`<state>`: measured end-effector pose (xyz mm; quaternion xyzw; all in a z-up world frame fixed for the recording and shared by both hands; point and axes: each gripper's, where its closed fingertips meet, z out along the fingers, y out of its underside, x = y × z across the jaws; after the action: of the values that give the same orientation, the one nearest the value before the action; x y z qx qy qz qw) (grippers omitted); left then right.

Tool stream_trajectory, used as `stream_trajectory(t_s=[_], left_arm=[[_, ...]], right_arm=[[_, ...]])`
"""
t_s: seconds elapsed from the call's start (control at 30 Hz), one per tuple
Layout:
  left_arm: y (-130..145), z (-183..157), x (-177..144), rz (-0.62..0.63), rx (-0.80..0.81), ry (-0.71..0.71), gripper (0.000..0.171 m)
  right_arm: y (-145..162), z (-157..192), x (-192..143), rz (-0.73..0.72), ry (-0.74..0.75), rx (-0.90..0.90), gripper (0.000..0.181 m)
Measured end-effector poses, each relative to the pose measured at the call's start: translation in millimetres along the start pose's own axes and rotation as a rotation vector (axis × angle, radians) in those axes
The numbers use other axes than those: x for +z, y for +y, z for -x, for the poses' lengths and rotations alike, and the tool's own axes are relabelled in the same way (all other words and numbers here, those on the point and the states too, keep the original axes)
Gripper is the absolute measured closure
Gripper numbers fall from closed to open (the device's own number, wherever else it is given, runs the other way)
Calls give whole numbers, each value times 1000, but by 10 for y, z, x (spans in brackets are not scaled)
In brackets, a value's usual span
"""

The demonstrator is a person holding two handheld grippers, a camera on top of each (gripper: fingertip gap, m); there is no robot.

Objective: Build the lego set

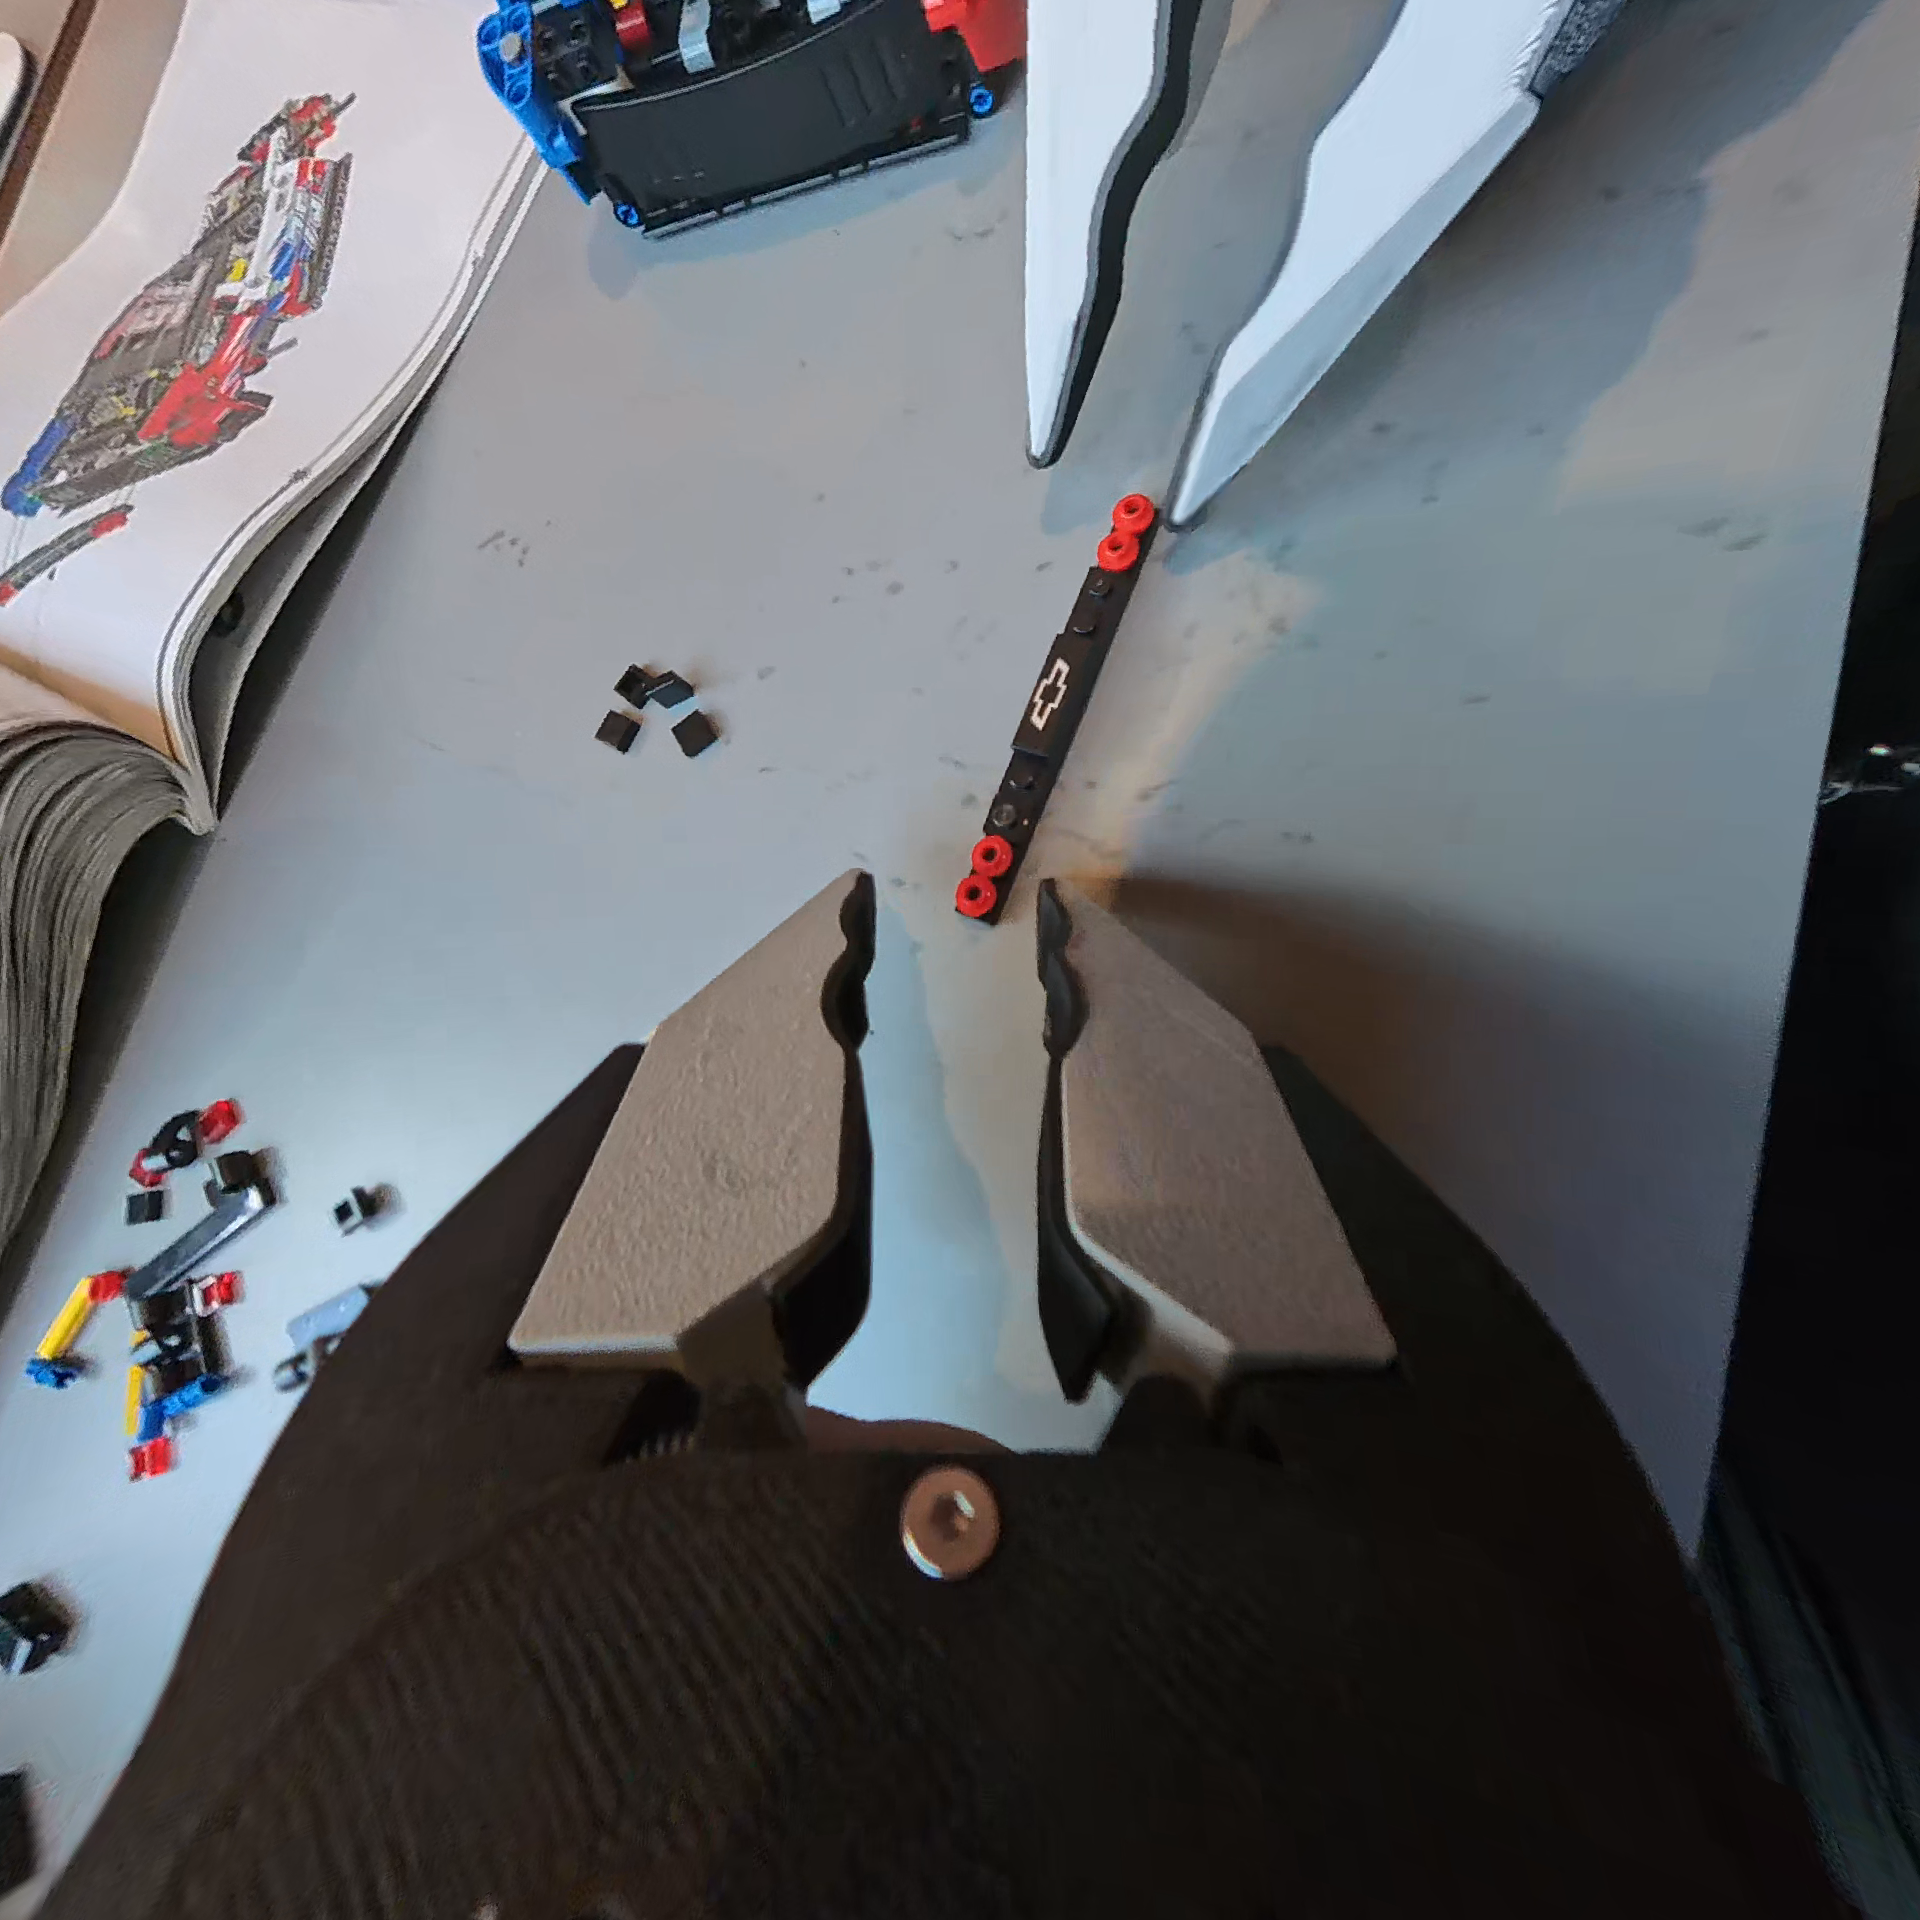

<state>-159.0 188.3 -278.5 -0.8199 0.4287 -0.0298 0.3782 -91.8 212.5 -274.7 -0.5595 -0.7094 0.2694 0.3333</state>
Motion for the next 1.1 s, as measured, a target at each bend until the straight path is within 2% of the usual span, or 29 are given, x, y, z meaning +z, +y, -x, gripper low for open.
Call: stream_trajectory(t_s=[0.3,0.47,0.53,0.63,0.83,1.1], left_arm=[[123,-128,-295,-42,-127,-91,138],[302,183,-615,-91,-309,-232,140],[352,255,-684,-120,-379,-225,140],[322,276,-692,-167,-413,-207,143],[293,210,-528,-159,-350,-203,143],[263,224,-515,-183,-362,-175,145]], right_arm=[[-7,-101,-51,-28,37,57,162],[-26,-210,-81,-56,74,117,163],[-30,-248,-92,-65,88,138,163],[-27,-282,-97,-68,98,159,162],[-28,-300,-104,-72,111,162,162],[-49,-317,-130,-100,103,184,162]])
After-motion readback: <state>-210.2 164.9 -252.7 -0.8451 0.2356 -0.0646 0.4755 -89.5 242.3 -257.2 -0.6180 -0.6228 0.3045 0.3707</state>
